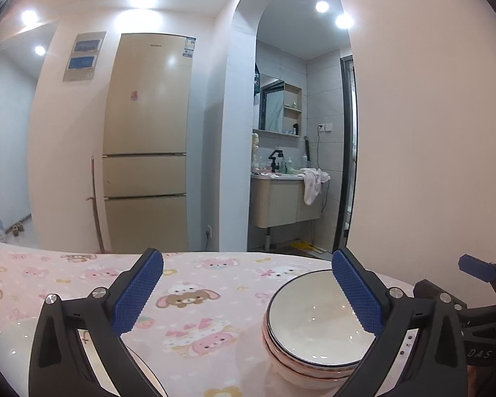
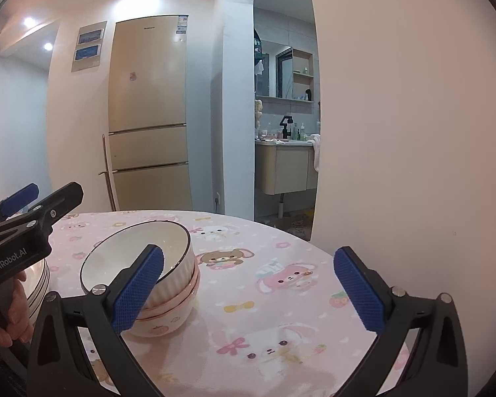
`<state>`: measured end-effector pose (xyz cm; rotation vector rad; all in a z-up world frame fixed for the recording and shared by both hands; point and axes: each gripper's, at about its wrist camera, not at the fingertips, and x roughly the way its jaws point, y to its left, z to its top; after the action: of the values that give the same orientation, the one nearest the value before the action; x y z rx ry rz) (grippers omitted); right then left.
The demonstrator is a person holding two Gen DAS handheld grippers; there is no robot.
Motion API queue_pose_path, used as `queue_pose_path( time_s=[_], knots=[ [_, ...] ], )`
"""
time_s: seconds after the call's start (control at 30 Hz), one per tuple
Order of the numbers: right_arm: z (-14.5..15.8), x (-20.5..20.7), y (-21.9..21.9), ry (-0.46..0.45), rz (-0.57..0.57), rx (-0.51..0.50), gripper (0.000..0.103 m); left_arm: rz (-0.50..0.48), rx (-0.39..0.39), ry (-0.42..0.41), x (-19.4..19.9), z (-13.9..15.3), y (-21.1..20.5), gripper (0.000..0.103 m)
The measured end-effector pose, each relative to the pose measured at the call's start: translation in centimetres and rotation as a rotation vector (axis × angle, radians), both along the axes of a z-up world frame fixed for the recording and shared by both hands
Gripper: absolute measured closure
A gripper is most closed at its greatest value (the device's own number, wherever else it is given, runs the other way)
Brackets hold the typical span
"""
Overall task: Organize plates and bowls
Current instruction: 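Move the right gripper to the rim of the nested bowl stack, then close the right gripper on the bowl stack rim and lift it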
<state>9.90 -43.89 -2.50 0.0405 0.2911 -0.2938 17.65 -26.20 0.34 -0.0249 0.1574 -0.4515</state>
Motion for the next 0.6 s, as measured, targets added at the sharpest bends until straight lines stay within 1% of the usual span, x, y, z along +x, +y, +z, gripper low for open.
queue_pose_path(
  time_s=[0.03, 0.13, 0.2, 0.27, 0.37, 0.43, 0.5, 0.57, 0.6],
  knots=[
    [0.0, -0.1, 0.0, -0.001, -0.019, -0.004, 0.000, 0.016, 0.002, -0.011, -0.1, -0.2, 0.0, 0.001],
    [0.1, -0.3, -0.6, -0.002, -0.068, 0.005, 0.000, 0.014, 0.003, 0.006, 0.2, -0.3, 0.0, 0.001],
    [0.1, -0.3, -0.7, 0.001, -0.050, 0.016, 0.000, 0.033, 0.006, 0.011, 0.3, -0.4, 0.0, 0.001],
    [0.2, -0.4, -0.5, 0.001, -0.038, 0.005, 0.000, 0.052, 0.014, 0.019, 0.3, -0.5, -0.1, 0.001],
    [0.2, -0.3, -0.3, 0.007, -0.024, 0.005, 0.000, 0.084, 0.041, -0.006, -0.3, -0.5, -0.4, 0.000],
    [0.2, -0.4, -0.3, 0.001, -0.011, 0.009, 0.000, 0.052, 0.036, -0.004, -0.4, -0.6, -0.4, 0.000],
    [0.4, -0.5, -0.4, -0.016, -0.002, 0.016, 0.000, 0.041, 0.035, 0.022, -0.1, -0.5, -0.5, 0.000],
    [0.5, -0.7, -0.6, -0.028, 0.012, 0.031, 0.000, -0.004, 0.033, 0.042, 0.0, 0.1, -0.5, 0.000],
    [0.6, -0.8, -0.7, -0.028, 0.022, 0.043, 0.000, -0.002, 0.042, 0.035, -0.2, 0.7, -0.6, 0.000]
  ],
)
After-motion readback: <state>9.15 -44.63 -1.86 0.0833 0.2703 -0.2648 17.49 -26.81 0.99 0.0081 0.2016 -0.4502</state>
